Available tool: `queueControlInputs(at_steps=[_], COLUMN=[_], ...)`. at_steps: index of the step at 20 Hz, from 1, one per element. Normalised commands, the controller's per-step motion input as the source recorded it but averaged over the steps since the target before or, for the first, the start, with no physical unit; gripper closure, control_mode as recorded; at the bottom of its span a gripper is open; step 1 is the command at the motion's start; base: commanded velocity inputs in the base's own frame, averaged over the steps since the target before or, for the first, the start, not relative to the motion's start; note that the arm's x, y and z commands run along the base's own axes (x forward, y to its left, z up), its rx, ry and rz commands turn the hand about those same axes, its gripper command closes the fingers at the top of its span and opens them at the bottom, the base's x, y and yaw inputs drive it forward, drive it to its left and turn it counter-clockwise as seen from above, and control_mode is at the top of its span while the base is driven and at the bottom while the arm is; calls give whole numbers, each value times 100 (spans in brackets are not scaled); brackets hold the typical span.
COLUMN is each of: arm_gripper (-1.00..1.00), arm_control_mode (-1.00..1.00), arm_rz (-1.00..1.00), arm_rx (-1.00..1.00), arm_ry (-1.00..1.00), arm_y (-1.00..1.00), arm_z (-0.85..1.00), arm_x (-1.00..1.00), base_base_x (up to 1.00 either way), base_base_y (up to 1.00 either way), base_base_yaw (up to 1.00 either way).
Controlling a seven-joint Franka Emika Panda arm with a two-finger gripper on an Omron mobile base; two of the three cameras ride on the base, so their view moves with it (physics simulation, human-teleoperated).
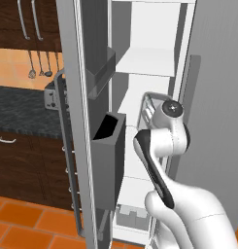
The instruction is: Take the meat container that has the fish and place it on the second highest rack of the freezer. Then take the vegetable container that has the mushroom and bell pepper and place it on the highest rack of the freezer.
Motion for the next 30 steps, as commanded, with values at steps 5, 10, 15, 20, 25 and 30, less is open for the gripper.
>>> queueControlInputs(at_steps=[5, 10, 15, 20, 25, 30], arm_gripper=[100, 100, 100, 100, 100, 100], arm_control_mode=[-100, -100, -100, -100, -100, -100], arm_rz=[-8, -5, -1, -2, 0, -1], arm_rx=[-3, 0, -3, -8, -6, 0], arm_ry=[9, 13, 11, 0, 0, 0], arm_y=[-9, -16, -17, -21, 0, -7], arm_z=[23, 33, 4, -31, -52, -26], arm_x=[38, 77, 56, 22, 25, 27], base_base_x=[0, 0, 0, 0, 0, 0], base_base_y=[0, 0, 0, 0, 0, 0], base_base_yaw=[0, 0, 0, 0, 0, 0])
